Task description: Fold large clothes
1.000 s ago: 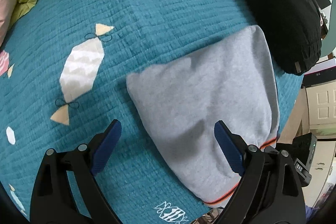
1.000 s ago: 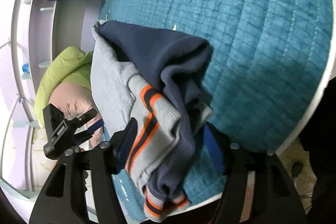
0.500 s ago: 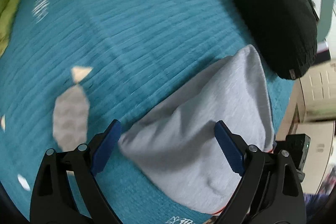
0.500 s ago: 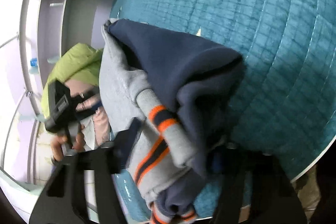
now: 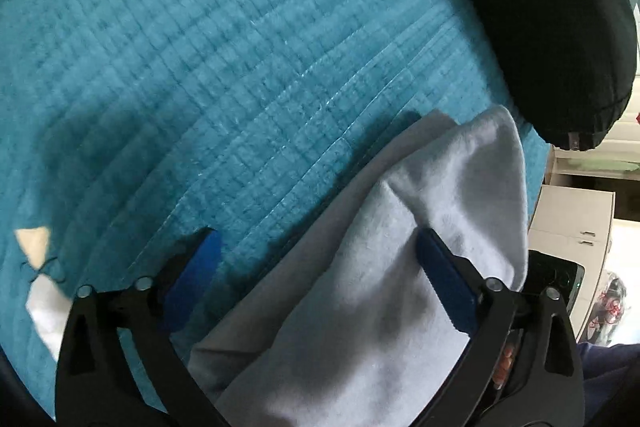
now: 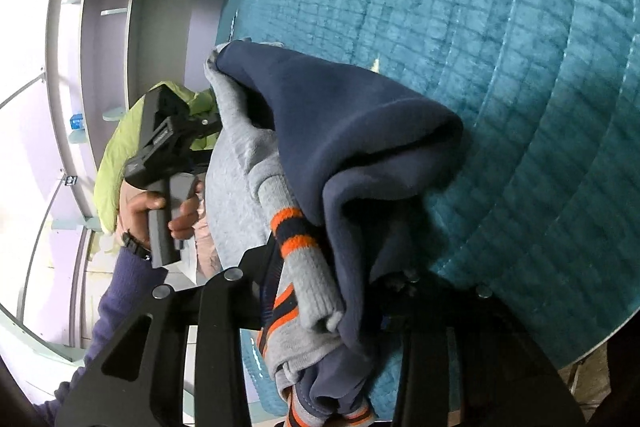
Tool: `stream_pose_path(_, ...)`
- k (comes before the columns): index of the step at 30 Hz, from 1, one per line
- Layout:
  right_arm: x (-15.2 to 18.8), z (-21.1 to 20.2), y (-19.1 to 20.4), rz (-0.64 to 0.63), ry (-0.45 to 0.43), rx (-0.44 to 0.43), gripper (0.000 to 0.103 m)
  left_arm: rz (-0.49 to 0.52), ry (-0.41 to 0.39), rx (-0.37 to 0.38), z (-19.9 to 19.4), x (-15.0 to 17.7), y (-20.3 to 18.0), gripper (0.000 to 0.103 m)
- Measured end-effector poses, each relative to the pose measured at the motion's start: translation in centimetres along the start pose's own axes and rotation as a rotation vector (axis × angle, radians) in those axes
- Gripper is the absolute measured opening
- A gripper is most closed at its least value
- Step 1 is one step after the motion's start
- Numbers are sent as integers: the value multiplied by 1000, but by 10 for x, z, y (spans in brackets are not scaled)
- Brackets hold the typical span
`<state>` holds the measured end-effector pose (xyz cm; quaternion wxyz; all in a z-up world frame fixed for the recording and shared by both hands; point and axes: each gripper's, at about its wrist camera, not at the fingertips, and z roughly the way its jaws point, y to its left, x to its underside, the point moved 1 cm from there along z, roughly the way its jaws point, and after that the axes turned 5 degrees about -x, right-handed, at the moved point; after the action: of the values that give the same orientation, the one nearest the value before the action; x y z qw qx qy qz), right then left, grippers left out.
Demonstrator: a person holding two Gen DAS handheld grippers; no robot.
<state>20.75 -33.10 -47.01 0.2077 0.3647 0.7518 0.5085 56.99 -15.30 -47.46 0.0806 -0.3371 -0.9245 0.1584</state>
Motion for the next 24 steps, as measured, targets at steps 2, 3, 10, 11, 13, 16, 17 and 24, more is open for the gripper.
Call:
stream_pose_path(2,-2,0,1,0,-1,2,37,1,10,-15,2,-1,-4,98)
stream_pose_path(3,-3,2,3,-3,-1,5,37,5,12,-20,2,-1,-7,98)
stream_pose_path(10,-3,2,2,-8,2,6,37,49,9,-33,7,13,-34,92)
stream_pose_path(11,-3,5,4,-7,0,6,37,47,0,-33,10,15,-36,91)
stream_pose_path(13,-3,3,3,-17,1,9,37,52,-41,-18,8,20,-40,76)
stream_pose_path(16,-2,4,4,-29,-2,13,37,36,-73,-49,8,33,-47,71)
stream_pose_path(17,-2,4,5,-30,-2,10,37,43,-81,-56,6,37,-48,66)
stream_pose_path(24,2,3,16,-100,-3,49,32,85,-158,-165,-8,46,-75,43)
